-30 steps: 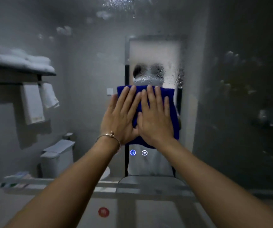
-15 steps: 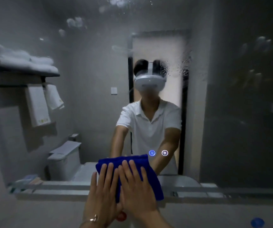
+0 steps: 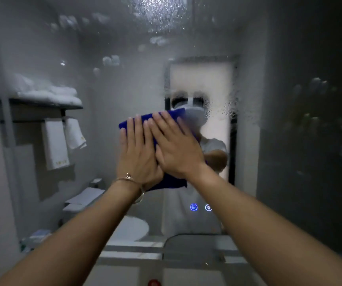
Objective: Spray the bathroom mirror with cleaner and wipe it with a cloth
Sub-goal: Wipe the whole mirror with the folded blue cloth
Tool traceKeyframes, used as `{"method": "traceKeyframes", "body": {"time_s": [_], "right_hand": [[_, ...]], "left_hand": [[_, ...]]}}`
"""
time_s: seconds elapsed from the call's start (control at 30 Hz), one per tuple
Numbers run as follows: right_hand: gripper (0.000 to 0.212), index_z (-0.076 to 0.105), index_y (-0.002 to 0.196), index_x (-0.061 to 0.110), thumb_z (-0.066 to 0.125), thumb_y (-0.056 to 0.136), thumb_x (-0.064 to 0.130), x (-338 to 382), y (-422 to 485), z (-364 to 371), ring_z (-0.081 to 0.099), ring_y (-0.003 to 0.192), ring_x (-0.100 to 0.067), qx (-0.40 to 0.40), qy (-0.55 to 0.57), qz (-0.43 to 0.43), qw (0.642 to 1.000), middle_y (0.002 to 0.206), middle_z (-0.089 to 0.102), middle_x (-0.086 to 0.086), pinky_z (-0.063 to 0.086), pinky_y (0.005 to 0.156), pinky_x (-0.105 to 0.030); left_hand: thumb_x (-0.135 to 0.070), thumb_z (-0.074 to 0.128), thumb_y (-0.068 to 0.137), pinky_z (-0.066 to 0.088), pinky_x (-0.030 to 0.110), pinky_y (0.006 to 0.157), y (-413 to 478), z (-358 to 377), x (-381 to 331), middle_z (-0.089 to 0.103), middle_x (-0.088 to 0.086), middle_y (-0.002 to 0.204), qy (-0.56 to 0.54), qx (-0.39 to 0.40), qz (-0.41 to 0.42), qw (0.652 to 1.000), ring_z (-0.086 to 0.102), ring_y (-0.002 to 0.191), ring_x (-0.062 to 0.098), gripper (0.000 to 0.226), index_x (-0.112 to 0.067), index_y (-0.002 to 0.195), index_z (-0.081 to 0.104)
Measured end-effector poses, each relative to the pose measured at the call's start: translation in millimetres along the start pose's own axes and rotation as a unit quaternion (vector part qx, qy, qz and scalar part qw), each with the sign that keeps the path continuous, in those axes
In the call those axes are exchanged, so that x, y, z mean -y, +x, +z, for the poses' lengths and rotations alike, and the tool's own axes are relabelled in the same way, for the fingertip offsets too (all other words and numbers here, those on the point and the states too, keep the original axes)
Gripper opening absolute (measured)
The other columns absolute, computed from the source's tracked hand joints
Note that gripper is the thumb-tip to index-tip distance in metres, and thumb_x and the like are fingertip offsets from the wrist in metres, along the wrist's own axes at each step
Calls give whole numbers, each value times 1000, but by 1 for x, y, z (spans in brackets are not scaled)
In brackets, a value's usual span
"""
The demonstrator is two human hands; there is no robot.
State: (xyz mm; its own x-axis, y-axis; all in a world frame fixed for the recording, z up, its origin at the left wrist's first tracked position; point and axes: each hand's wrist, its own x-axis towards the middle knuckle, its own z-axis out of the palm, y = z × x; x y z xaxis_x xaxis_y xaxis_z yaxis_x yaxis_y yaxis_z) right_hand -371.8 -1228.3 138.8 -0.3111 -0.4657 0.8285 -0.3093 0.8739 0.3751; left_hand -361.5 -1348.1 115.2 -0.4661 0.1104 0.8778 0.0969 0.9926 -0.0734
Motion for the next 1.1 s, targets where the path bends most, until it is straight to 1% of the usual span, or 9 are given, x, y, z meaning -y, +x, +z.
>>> {"method": "traceKeyframes", "body": {"time_s": [0.17, 0.3, 0.37, 0.53, 0.63, 0.77, 0.83, 0.93, 1.1], "right_hand": [[61, 19, 149, 14, 34, 91, 27, -60, 7, -18, 11, 144, -20, -9, -1, 27, 1000, 156, 17, -5, 6, 117, -39], [62, 37, 142, 10, 38, 82, 29, -53, -23, -6, 26, 140, -24, -54, 25, 48, 997, 150, 33, -8, 15, 114, -42], [63, 41, 140, 10, 39, 80, 30, -46, -39, 3, 30, 138, -25, -61, 26, 53, 996, 148, 37, -9, 17, 113, -42], [64, 40, 140, 10, 40, 79, 31, -28, -63, 20, 29, 139, -24, -64, 20, 62, 996, 148, 37, -10, 14, 113, -41], [65, 33, 143, 10, 39, 81, 31, -12, -76, 31, 21, 141, -23, -60, 33, 77, 995, 150, 33, -10, 9, 115, -42], [66, 26, 144, 12, 40, 83, 32, 25, -104, 51, 17, 142, -23, -42, 44, 85, 995, 152, 24, -7, 10, 115, -43], [68, 27, 144, 13, 42, 81, 33, 47, -124, 65, 16, 142, -23, -32, 40, 71, 996, 152, 21, -6, 13, 115, -43], [73, 24, 144, 14, 44, 78, 35, 76, -149, 82, 15, 143, -21, -13, 26, 51, 998, 152, 22, -3, 13, 114, -41], [74, 25, 144, 15, 46, 76, 35, 89, -159, 91, 18, 140, -20, 0, 12, 45, 999, 148, 29, -2, 15, 113, -41]], "left_hand": [[-28, 32, 87, -10, 41, 114, 43, -7, -47, -4, 22, 154, -58, -38, 34, 997, -11, 142, 34, 73, 1, 146, -1], [-26, 31, 86, 11, 49, 116, 13, 17, -53, 12, 21, 152, -66, -98, 67, 991, 10, 141, 35, 65, 0, 144, 16], [-27, 33, 85, 12, 49, 115, -2, 31, -50, 14, 20, 151, -69, -110, 89, 987, 12, 141, 36, 65, 0, 143, 20], [-28, 33, 86, 9, 47, 116, -32, 50, -43, 15, 19, 152, -53, -94, 94, 990, 9, 142, 33, 66, -2, 145, 19], [-31, 32, 89, 8, 45, 116, -49, 59, -34, 15, 19, 152, -50, -93, 104, 989, 8, 142, 31, 65, -4, 145, 15], [-32, 32, 90, 5, 43, 117, -89, 75, -14, 8, 18, 154, -48, -87, 116, 988, 3, 144, 31, 66, -4, 146, 11], [-34, 21, 94, 3, 42, 117, -117, 88, -3, 1, 15, 156, -45, -78, 119, 989, 2, 144, 30, 63, -5, 148, 7], [-38, 10, 95, 4, 41, 117, -155, 103, 16, -3, 13, 156, -47, -55, 125, 990, 2, 144, 29, 62, -6, 148, 3], [-33, 28, 89, 7, 43, 113, -174, 102, 26, -6, 16, 156, -16, -36, 126, 991, -3, 144, 31, 71, -3, 147, 1]]}}
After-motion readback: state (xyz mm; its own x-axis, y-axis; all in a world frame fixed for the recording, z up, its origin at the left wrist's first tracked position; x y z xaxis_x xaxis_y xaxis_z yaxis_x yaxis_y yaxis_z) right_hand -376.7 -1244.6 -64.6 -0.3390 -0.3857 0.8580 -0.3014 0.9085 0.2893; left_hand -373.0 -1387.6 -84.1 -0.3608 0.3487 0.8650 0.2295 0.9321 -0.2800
